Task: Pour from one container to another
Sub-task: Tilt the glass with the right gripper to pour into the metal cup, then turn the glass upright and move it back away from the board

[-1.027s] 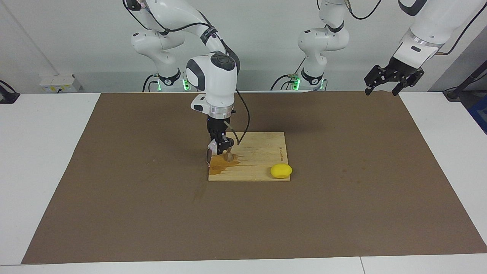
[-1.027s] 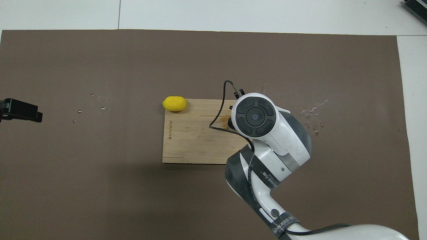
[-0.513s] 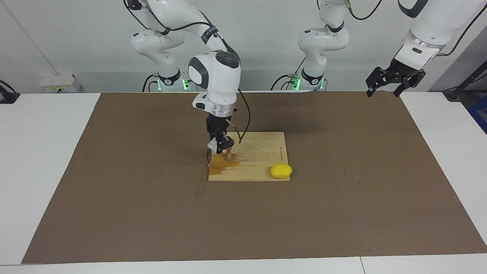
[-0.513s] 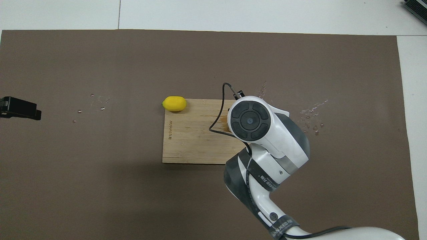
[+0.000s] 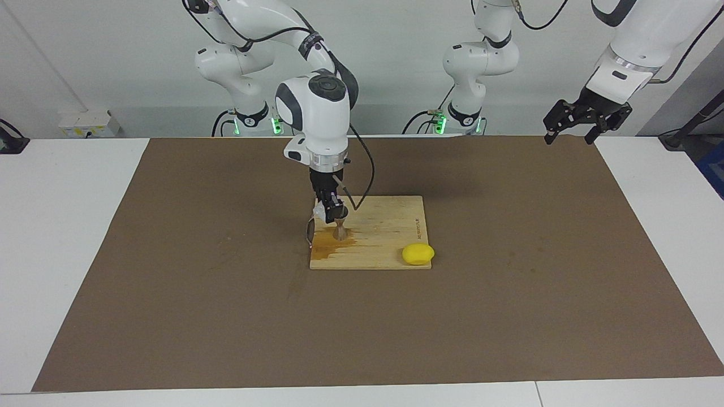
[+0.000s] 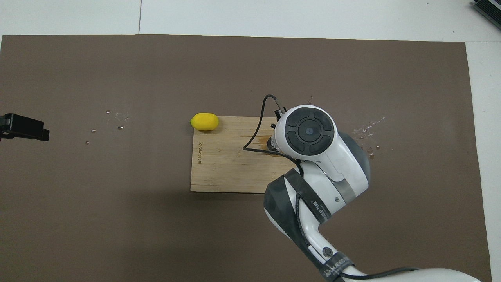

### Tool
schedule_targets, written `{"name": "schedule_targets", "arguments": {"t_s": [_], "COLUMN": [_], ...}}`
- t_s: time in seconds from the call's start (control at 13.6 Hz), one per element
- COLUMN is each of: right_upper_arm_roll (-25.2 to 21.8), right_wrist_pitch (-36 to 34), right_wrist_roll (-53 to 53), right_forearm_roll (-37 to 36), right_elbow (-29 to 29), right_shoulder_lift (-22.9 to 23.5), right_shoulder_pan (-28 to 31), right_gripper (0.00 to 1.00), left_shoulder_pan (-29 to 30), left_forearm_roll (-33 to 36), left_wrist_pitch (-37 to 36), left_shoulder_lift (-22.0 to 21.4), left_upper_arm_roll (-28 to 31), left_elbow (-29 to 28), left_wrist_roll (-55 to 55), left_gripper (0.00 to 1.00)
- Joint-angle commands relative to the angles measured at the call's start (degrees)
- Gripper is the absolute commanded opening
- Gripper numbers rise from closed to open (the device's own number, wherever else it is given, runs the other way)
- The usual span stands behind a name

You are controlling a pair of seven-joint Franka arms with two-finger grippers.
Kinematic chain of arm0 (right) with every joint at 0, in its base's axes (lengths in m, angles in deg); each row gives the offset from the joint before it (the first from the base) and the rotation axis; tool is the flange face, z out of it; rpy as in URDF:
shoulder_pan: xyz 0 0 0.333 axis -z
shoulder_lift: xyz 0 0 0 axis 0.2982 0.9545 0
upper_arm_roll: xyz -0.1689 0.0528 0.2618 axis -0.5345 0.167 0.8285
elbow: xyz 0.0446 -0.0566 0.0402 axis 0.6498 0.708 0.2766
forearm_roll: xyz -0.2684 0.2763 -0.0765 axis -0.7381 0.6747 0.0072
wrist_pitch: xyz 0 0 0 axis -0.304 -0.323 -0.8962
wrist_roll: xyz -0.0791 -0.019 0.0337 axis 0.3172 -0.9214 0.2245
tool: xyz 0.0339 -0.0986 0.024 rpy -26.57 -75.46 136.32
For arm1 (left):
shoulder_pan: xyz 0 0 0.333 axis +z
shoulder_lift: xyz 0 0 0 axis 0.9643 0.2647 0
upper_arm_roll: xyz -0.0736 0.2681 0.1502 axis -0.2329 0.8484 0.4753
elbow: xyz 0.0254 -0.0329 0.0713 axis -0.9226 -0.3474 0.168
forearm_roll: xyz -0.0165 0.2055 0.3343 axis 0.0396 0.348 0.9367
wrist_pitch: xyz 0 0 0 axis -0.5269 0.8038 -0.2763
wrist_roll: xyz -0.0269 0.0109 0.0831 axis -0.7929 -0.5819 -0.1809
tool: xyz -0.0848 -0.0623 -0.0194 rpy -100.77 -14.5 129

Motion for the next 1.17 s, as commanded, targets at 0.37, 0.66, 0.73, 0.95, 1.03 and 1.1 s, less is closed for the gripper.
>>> {"name": "schedule_targets", "arguments": {"t_s": [0.37,0.66,0.73,0.95,1.03,1.1], "right_upper_arm_roll": [0.5,0.5,0.5,0.4,0.4,0.4], "right_wrist_pitch": [-0.2,-0.2,-0.2,-0.2,-0.4,-0.5], "right_wrist_roll": [-7.0,-16.2,-19.3,-29.2,-32.7,-35.4], "right_forearm_roll": [18.2,33.6,36.7,47.0,48.3,49.8], "right_elbow": [0.9,4.1,5.7,9.6,10.8,11.7], "right_shoulder_lift": [-0.4,-0.9,-1.0,-1.0,-0.6,-0.5], "right_shoulder_pan": [7.4,15.3,17.4,23.7,25.9,27.6], "right_gripper": [0.0,0.0,0.0,0.0,0.0,0.0], "left_shoulder_pan": [0.1,0.1,0.1,0.1,0.1,0.1], "left_forearm_roll": [-0.6,-0.6,-0.6,-0.6,-0.6,-0.6], "left_wrist_pitch": [0.8,0.8,0.8,0.8,0.8,0.8], "left_shoulder_lift": [-1.7,-1.7,-1.8,-1.8,-1.7,-1.8], "left_upper_arm_roll": [0.1,0.1,0.1,0.0,0.1,0.1], "left_elbow": [-2.1,-2.1,-2.1,-2.1,-2.1,-2.1], "left_wrist_roll": [-0.7,-0.7,-0.7,-0.7,-0.7,-0.7], "left_gripper": [1.0,1.0,1.0,1.0,1.0,1.0]}}
